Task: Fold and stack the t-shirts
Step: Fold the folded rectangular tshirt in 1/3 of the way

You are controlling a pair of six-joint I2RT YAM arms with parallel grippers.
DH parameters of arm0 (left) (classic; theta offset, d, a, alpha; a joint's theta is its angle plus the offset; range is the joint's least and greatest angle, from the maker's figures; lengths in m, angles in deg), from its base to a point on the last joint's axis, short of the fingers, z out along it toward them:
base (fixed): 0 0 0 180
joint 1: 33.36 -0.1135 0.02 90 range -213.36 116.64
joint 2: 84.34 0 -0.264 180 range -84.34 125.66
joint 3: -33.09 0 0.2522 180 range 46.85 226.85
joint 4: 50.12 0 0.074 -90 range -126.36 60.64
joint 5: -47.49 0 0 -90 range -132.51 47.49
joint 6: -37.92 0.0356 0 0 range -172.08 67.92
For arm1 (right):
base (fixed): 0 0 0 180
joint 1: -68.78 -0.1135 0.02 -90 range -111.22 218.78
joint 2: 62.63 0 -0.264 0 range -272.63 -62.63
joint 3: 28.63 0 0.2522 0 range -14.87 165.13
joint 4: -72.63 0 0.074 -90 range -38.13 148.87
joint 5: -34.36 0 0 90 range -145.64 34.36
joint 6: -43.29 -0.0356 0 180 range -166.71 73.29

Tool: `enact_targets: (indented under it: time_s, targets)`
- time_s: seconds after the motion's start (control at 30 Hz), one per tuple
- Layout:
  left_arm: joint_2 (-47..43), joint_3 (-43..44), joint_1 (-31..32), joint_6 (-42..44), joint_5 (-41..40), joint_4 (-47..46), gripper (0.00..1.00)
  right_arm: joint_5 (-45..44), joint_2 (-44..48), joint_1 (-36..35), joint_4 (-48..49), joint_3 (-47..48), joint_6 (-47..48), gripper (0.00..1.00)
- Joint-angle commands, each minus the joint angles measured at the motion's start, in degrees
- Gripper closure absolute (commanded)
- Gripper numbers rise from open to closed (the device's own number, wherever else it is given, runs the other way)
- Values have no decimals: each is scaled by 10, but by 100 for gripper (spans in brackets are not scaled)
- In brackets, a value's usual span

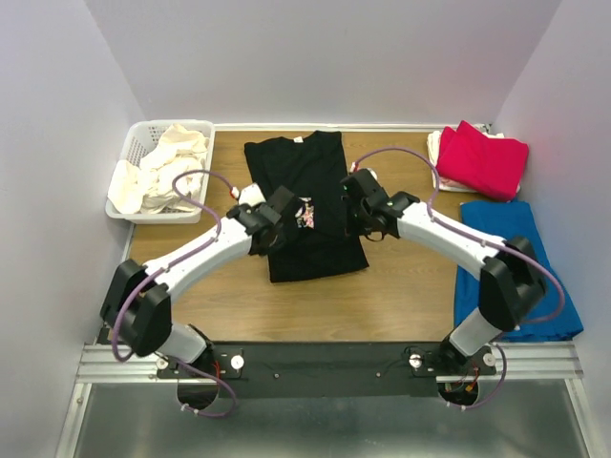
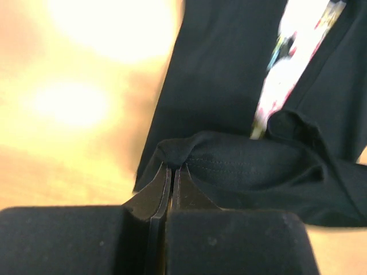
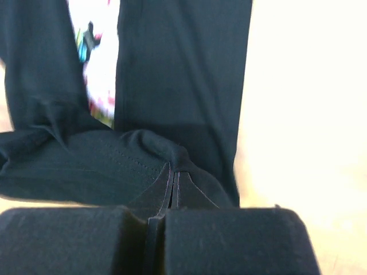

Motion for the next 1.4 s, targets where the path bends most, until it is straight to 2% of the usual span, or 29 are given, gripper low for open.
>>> enact_targets:
  time_s: [0.0, 0.13, 0.33, 0.53, 0.93, 0.97, 1.03, 1.07, 1.17, 1.3, 1.37]
  targets:
    - [72, 79, -66, 137, -60, -62, 100, 0, -86, 57, 33, 88, 57, 99]
    - [165, 159, -98, 208, -57, -83, 100, 16, -163, 83, 38, 160, 78, 99]
    - [266, 251, -130, 246, -50, -87, 100, 57, -268, 112, 41, 254, 90, 99]
    - [311, 283, -147, 240, -58, -91, 100, 74, -344, 126, 41, 318, 99, 99]
    - [386, 355, -185, 271, -46, -97, 100, 101, -416, 168, 36, 437, 127, 99]
    - [390, 358, -187, 278, -42, -98, 100, 108, -421, 171, 34, 446, 132, 97]
    - [397, 360, -198, 278, -36, -101, 100, 104, -430, 174, 30, 466, 134, 80]
    - [397, 360, -202, 280, -35, -102, 93, 97, -431, 179, 27, 474, 135, 70]
    - [388, 360, -216, 274, -56, -103, 81, 72, -425, 191, 26, 494, 122, 47]
    - [376, 364, -236, 260, -94, -92, 74, 17, -410, 209, 26, 510, 92, 41]
    - [369, 365, -243, 261, -93, -87, 73, 35, -397, 220, 24, 509, 91, 41]
